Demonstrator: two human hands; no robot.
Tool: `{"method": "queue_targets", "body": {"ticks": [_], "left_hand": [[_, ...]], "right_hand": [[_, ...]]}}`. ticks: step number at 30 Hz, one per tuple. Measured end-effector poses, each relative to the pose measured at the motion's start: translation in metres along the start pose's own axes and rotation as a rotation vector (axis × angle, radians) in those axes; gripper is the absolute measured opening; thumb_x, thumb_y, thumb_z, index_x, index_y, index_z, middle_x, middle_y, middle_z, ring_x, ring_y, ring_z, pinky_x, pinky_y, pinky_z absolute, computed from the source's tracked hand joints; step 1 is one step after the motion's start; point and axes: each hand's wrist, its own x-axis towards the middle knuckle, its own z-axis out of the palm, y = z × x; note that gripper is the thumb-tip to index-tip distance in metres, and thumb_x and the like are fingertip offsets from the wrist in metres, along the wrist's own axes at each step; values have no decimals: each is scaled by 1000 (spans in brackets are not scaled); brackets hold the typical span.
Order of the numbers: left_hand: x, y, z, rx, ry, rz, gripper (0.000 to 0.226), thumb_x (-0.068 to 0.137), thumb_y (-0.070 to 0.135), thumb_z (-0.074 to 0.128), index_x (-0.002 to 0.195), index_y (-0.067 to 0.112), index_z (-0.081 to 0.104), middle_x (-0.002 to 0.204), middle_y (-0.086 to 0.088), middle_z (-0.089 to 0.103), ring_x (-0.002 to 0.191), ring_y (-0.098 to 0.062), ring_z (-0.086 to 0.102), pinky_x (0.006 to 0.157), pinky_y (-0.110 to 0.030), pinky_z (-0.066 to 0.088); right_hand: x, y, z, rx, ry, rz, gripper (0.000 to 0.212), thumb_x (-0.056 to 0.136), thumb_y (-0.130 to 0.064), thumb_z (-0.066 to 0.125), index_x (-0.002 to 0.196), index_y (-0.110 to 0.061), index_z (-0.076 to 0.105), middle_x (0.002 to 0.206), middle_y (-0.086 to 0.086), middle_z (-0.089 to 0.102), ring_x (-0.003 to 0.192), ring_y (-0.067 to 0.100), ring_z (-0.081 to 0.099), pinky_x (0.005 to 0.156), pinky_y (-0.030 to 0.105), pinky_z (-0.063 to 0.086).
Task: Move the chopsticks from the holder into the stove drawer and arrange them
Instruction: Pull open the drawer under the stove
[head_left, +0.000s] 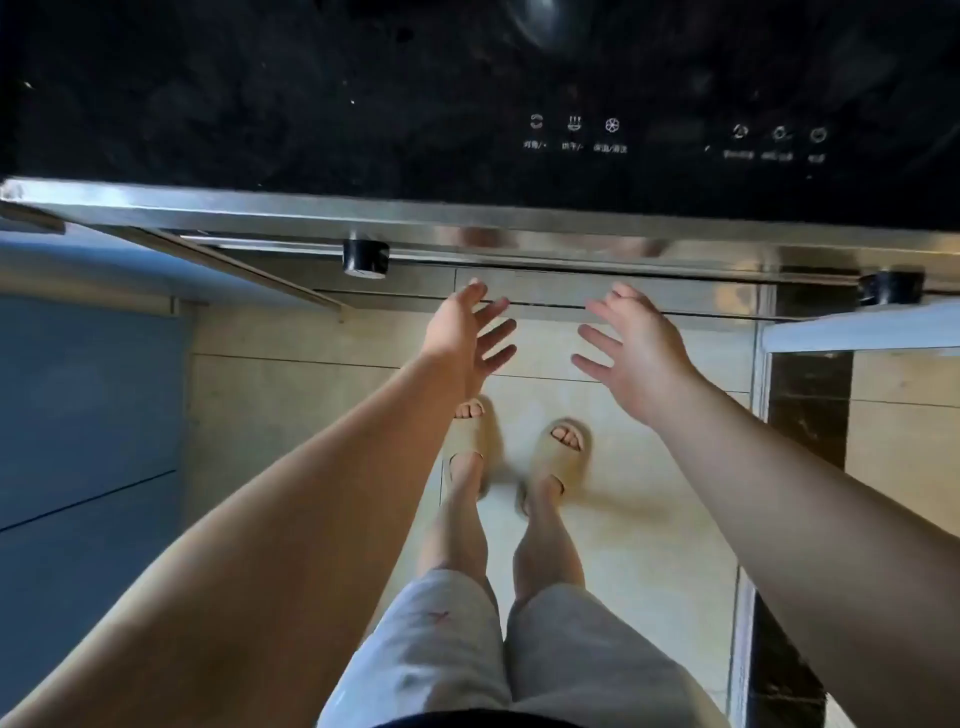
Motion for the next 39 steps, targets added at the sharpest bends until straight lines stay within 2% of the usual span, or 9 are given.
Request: {"method": "queue_targets", "body": {"ticks": [4,12,15,19,24,27,29,35,39], "left_hand": [[12,8,6,-254,-35,4,36,103,24,39,137,20,51,123,-2,68,112,-27,64,92,-43,49],[10,15,15,-470,-89,24,34,100,7,29,125,19,50,136,-2,58,114,-27,62,85,-42,48],[10,17,20,-401,-53,31,30,99,4,29,105,17,56,134,-1,59,108,-23,62,82,-40,50],[6,20,17,-287,-38,33,31,100,2,34,116,18,55,137,-1,58,103,-19,57,86,-38,48],[4,23,15,-272,-26,-7,34,94,-5,30,99,12,60,124,-2,57,86,-14,55,84,-37,48],[2,18,13,-299,5,-27,37,93,-7,30,112,10,57,125,-4,57,90,-16,57,80,-36,50],[-2,9,7,-279,19,-31,41,94,-6,29,120,15,53,129,-3,59,98,-17,57,82,-36,49],[-17,-24,-12,-244,43,-68,35,94,-3,28,101,21,52,112,4,63,83,-13,55,76,-33,46],[-29,-43,-28,-156,70,-116,30,93,-2,31,94,17,55,106,4,61,80,-13,55,75,-32,47]], "right_hand": [[16,-6,2,351,-91,92,39,102,-23,37,140,-21,41,132,6,59,118,28,58,94,50,50],[32,-12,-1,813,-171,159,37,96,-2,31,130,-5,46,128,15,54,128,31,53,101,51,43],[32,-13,1,844,-188,171,34,95,-1,31,124,-7,47,127,16,56,124,32,55,94,52,47],[33,-16,9,822,-157,153,23,95,-1,28,103,-9,48,116,14,59,116,30,58,87,51,49],[33,-18,10,765,-84,139,26,95,2,25,109,-3,47,116,14,56,112,30,58,86,48,50],[30,-13,11,733,-53,164,34,93,4,26,119,0,47,122,14,56,111,27,60,86,45,51],[24,-5,8,704,-40,180,38,92,4,26,123,0,47,116,13,58,106,26,62,85,44,52],[-1,29,-7,717,-34,215,29,92,5,24,103,-7,49,107,12,57,106,27,62,92,44,50],[-17,50,-15,676,-20,257,26,93,4,23,96,-5,48,101,11,56,101,25,62,86,42,50]]}}
